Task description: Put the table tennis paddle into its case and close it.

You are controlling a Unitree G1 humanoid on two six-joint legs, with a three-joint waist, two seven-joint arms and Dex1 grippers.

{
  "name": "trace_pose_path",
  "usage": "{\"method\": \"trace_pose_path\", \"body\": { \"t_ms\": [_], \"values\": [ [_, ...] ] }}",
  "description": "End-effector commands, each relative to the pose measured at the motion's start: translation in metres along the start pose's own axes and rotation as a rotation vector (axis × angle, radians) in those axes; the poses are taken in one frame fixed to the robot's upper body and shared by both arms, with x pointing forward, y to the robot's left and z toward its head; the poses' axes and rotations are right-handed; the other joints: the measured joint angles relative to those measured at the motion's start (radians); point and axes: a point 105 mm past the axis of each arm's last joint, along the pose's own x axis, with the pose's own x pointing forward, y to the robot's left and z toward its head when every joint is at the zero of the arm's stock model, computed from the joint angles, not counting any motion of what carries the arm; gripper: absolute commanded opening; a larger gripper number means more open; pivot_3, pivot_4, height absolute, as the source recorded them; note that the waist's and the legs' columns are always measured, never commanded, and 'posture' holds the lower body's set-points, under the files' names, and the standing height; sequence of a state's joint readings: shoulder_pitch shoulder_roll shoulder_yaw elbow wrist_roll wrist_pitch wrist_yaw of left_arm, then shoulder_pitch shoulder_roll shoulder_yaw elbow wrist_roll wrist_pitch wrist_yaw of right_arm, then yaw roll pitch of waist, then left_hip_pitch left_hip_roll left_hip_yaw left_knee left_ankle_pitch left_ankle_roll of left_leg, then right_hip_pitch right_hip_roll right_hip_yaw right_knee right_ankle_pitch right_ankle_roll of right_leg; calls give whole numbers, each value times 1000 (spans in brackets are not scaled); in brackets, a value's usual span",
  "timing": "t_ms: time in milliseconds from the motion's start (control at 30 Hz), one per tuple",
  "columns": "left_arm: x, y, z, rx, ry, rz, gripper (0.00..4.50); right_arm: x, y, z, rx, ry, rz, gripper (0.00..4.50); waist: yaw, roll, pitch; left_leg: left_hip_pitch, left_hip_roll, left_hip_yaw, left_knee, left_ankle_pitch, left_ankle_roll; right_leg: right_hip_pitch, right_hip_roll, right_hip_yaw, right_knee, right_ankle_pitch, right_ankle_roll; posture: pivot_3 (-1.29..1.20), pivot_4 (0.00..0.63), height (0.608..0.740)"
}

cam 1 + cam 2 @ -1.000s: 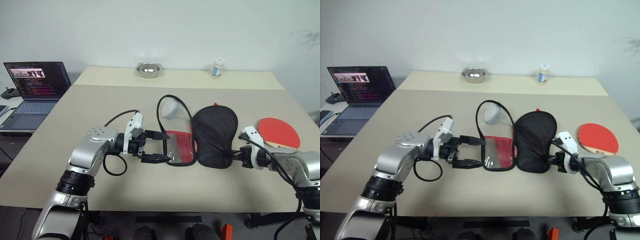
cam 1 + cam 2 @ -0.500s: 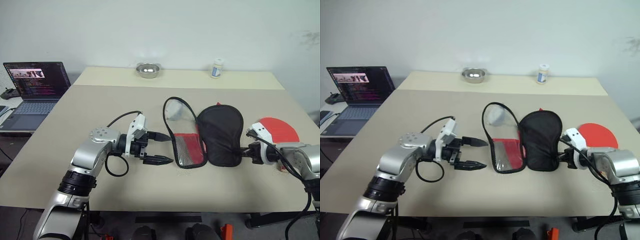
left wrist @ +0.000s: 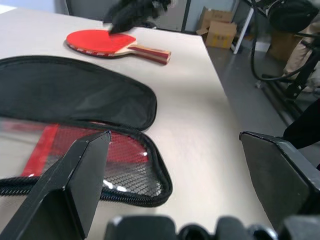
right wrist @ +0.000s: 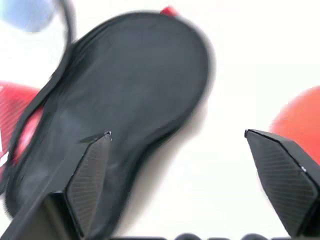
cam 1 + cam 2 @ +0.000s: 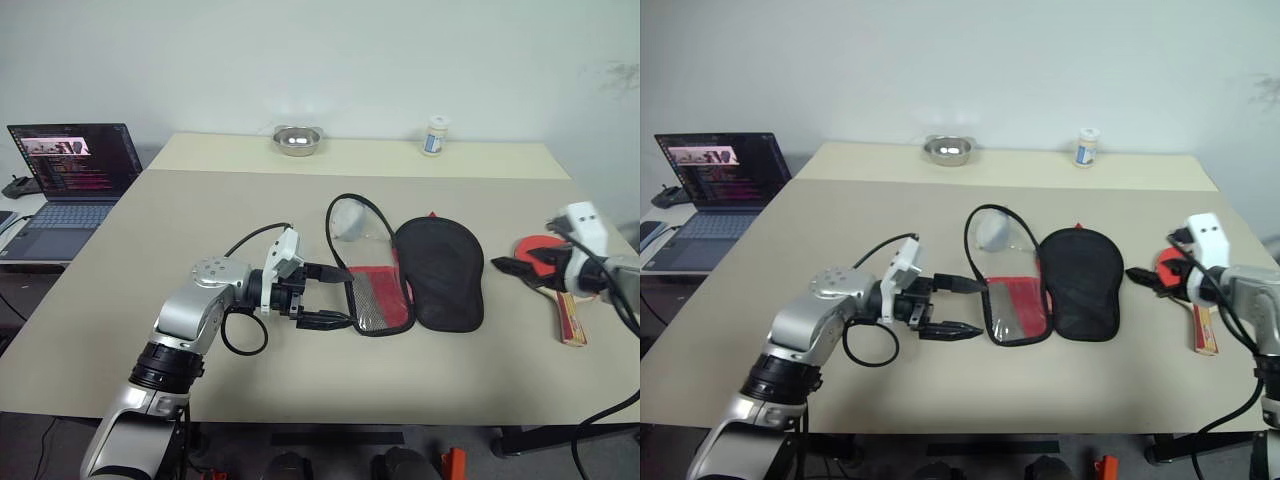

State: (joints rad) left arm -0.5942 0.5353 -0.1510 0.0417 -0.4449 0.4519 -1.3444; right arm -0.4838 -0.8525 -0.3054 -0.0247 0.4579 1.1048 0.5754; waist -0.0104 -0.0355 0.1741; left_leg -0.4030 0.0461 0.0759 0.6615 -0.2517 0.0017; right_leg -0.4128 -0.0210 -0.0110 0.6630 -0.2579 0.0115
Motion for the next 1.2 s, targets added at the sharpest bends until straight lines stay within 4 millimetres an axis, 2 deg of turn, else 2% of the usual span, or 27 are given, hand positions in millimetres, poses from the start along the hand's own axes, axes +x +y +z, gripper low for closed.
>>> {"method": "trace_pose_path", "body": {
  "t_ms": [33,133,267,400,567,1100,1200],
  "values": [
    [4,-7,20,73,-40,-46,4500,-17,-16,-3,27,-37,-142,4465,4,0,0,0,0,0,0,0,0,0,0,0,0,0,0,0,150,740],
    [6,-9,25,93,-45,-66,4500,-20,-24,-19,51,-20,-225,4465,3,0,0,1,0,1,0,0,0,0,0,1,1,0,0,0,150,740],
    [15,-4,46,198,-57,-63,4500,-17,-40,-54,139,39,-332,4465,5,0,0,1,0,1,1,0,0,0,1,1,1,0,0,0,150,740],
    [23,-2,64,269,-76,-76,4500,-14,-54,-67,149,69,-402,4465,4,1,0,1,-2,3,1,0,0,0,2,3,1,1,2,0,150,740],
    [25,-1,65,283,-71,-88,4500,-10,-67,-77,162,94,-432,4465,1,1,0,1,-1,4,0,0,0,0,3,4,0,1,2,0,150,740],
    [23,4,49,282,-37,-71,4500,13,-71,-83,136,125,-393,4465,-7,1,0,2,-1,5,1,0,0,0,3,4,0,1,2,0,150,740],
    [21,4,47,282,-32,-67,4500,14,-72,-85,163,128,-409,3863,-11,1,0,2,-1,5,1,0,0,1,3,5,1,2,3,0,150,740]
  ]
}}
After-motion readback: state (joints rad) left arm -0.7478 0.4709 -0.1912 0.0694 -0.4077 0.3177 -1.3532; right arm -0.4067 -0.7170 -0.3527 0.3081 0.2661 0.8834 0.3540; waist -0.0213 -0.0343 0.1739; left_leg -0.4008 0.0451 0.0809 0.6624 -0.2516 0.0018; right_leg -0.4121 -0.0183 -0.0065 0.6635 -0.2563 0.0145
